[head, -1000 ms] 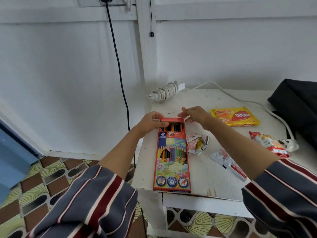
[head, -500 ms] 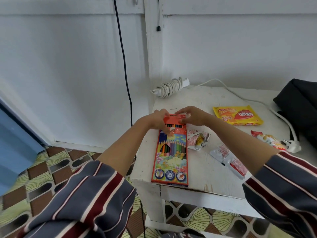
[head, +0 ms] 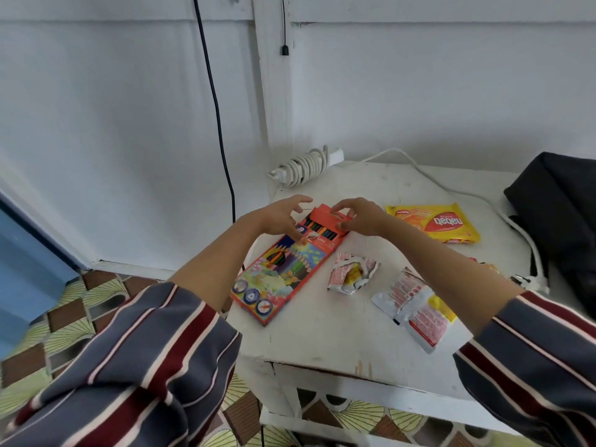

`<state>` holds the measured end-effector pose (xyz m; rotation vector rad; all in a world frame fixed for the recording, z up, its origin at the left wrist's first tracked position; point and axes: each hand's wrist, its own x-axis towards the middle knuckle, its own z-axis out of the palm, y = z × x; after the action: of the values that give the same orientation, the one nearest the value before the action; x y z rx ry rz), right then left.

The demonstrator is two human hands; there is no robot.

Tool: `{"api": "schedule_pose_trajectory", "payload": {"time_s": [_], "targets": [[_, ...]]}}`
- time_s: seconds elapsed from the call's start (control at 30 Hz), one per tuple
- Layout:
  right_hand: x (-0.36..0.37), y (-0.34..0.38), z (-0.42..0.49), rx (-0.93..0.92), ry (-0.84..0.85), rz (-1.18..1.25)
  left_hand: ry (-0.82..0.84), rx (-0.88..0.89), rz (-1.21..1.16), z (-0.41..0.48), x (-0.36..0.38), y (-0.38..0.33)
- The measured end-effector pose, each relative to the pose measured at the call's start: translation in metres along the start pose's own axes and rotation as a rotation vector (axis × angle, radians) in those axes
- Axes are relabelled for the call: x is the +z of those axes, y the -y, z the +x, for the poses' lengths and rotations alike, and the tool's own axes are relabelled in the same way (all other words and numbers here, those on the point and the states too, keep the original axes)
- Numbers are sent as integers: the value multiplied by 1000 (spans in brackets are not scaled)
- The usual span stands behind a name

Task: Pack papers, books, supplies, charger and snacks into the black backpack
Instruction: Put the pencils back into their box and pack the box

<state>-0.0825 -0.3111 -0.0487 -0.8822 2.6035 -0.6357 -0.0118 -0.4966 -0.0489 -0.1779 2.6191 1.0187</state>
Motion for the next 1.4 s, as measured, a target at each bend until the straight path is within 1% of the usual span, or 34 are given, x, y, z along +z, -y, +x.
{"api": "schedule_pose_trajectory", "payload": {"time_s": [0.07,0.17,0.23,0.3,0.5,0.63,0.8,0.9,1.1,1.2,1.3,1.4], "targets": [[-3,-5,-1,34,9,53,-34,-61,30,0,3,-1],[-3,-11,2,86,11,158,4,-184,184,-2,13,-6],[-2,-12,5,121,20,219,4,-203,304,-5,22,-11],[-2,-11,6,159,27,270,-18,-192,331,-5,26,-16],[-3,-5,10,335,-40,307,-51,-103,235,5,19,-13],[-8,-4,11,417,-42,467,-77,-30,146,5,17,-9],[-17,-5,7,389,0,520,-95,42,76,6,16,-9],[-20,-6,4,385,0,558,-85,69,62,7,17,-12],[-18,-2,3,374,9,585,-117,124,38,12,21,-20],[-20,-1,1,345,36,679,-125,146,-2,13,19,-20],[-26,-5,3,362,30,830,-122,156,-49,12,15,-20],[-29,-8,4,384,23,864,-122,177,-75,11,14,-22]]}}
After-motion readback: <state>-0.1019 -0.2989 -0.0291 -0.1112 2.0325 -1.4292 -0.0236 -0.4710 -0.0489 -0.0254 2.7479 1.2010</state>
